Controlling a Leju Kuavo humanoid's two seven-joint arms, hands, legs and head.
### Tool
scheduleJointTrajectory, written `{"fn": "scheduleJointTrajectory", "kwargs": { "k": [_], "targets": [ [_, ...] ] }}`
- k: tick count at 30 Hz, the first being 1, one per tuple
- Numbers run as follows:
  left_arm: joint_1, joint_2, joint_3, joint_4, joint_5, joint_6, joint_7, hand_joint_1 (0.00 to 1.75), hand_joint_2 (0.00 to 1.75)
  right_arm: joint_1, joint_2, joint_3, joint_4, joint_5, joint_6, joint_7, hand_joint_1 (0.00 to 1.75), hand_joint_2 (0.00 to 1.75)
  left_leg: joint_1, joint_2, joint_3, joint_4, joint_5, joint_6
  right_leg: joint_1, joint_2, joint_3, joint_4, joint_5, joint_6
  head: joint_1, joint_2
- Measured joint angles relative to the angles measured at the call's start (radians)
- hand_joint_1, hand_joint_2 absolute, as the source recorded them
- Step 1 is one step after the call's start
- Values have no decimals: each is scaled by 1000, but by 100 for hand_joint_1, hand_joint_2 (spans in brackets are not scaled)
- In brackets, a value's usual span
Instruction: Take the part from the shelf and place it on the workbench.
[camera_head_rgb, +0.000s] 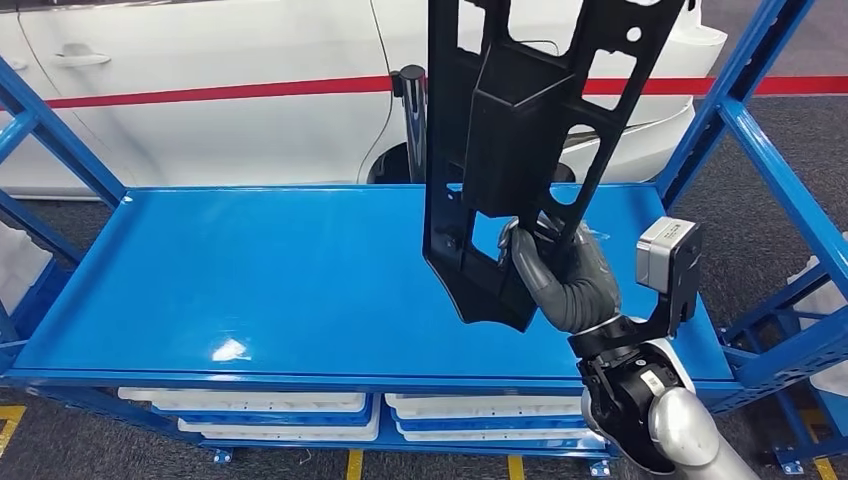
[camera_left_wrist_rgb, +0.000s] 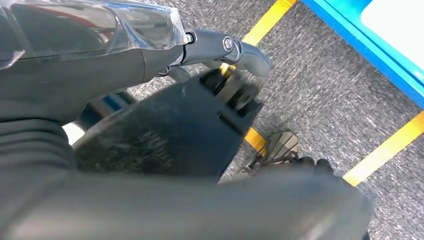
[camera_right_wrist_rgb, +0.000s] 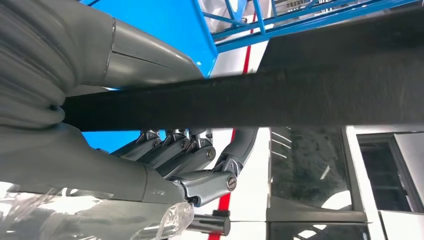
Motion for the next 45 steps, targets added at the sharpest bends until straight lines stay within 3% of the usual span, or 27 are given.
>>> {"fn": "scheduleJointTrajectory", "kwargs": {
  "k": [1,2,5,7,10,12,14,15,16,17,20,22,24,26,27,30,31,32,33,36,37,40,42,45],
  "targets": [
    [2,0,0,0,2,-1,-5,0,175,9,-1,-1,4,-8,3,-16,175,175,0,0,-10,12,6,2,2,0,1,0,0,0,0,0],
    [3,1,0,0,4,-1,-11,0,175,20,-2,-3,6,-16,8,-37,175,175,-1,0,1,-20,31,7,3,0,3,0,-1,-1,0,0],
    [8,2,0,0,14,2,-29,0,175,54,-3,-12,5,-30,25,-102,175,175,-10,0,98,-239,129,28,8,2,7,0,-4,1,0,0],
    [10,5,0,0,22,3,-42,0,175,80,-3,-17,3,-35,38,-134,175,175,-15,2,126,-301,144,34,10,3,5,0,-5,6,0,0],
    [16,7,0,0,32,8,-71,0,175,124,-3,-22,-4,-39,56,-173,175,175,-12,1,133,-314,152,41,7,0,5,4,-12,21,1,0],
    [16,7,1,0,42,23,-94,0,175,147,-3,-25,-9,-39,64,-192,175,175,-7,1,139,-325,160,50,7,0,-23,73,-58,29,2,0],
    [16,8,3,0,53,39,-112,0,175,168,-3,-28,-12,-38,68,-201,175,175,-6,2,139,-325,161,53,6,0,-86,212,-126,34,4,0],
    [16,8,4,0,56,44,-117,0,175,178,-3,-30,-13,-38,70,-203,175,175,-6,2,138,-325,161,53,4,0,-113,269,-145,37,4,0],
    [16,8,4,0,59,47,-122,0,175,187,-3,-31,-13,-38,71,-204,175,175,-6,1,138,-324,161,53,2,-1,-124,293,-145,40,4,0],
    [17,8,5,0,62,48,-128,0,175,194,-3,-32,-14,-37,72,-205,175,175,-5,0,138,-323,160,53,1,-1,-113,273,-125,41,4,0],
    [15,8,9,0,76,48,-152,0,175,203,-3,-38,-19,-31,73,-208,175,175,-5,-1,137,-313,154,43,-3,-2,-10,65,-31,44,5,0],
    [13,8,12,0,79,53,-151,0,175,206,-3,-40,-26,-19,71,-210,175,175,-10,-1,133,-307,151,33,-2,1,20,-1,-14,36,4,0],
    [11,9,15,0,81,61,-139,0,175,207,-3,-41,-32,-5,67,-211,175,175,-10,-1,132,-306,152,24,0,2,18,-2,-12,22,3,0],
    [11,9,17,0,86,65,-133,0,175,208,-3,-43,-38,3,61,-211,175,175,-4,0,120,-281,132,14,0,1,18,-4,-8,9,2,0],
    [11,9,19,0,90,67,-132,0,175,208,-2,-44,-42,6,58,-210,175,175,-2,0,102,-238,105,8,-2,0,17,-5,-5,3,2,0],
    [13,9,26,0,105,79,-124,0,175,211,0,-46,-49,16,44,-200,175,175,1,0,15,-30,3,-3,-1,-2,12,-4,0,-7,0,0],
    [14,9,27,0,107,83,-121,0,175,213,0,-46,-50,19,39,-197,175,175,2,0,1,6,-8,-3,0,-2,11,-4,1,-7,0,0],
    [15,9,28,0,107,85,-118,0,175,216,0,-47,-51,20,34,-195,175,175,2,0,8,-1,1,-1,0,-2,10,-4,2,-7,0,0],
    [15,9,29,0,107,87,-114,0,175,218,0,-47,-53,21,30,-194,175,175,2,0,36,-51,28,2,0,-2,10,-4,3,-6,0,0],
    [15,9,30,0,107,92,-106,0,175,219,1,-51,-61,26,15,-194,175,175,-3,0,147,-267,113,16,3,-1,7,-3,7,2,0,0],
    [15,9,30,0,107,93,-103,0,175,220,2,-52,-63,31,10,-194,175,175,-6,-1,160,-298,122,19,4,-1,5,-3,10,7,0,0],
    [17,9,31,0,105,95,-96,0,175,225,3,-57,-68,44,-7,-198,175,175,-8,0,153,-308,136,32,2,-1,-2,-4,14,25,1,0],
    [17,8,31,0,102,94,-94,0,175,228,3,-63,-71,49,-14,-200,175,175,-4,1,146,-318,153,47,1,-1,-19,38,-31,33,2,0],
    [16,7,31,0,100,92,-90,0,175,235,3,-67,-72,55,-19,-202,175,175,-6,3,122,-319,174,58,0,-2,-82,230,-157,39,5,0]
  ]
}}
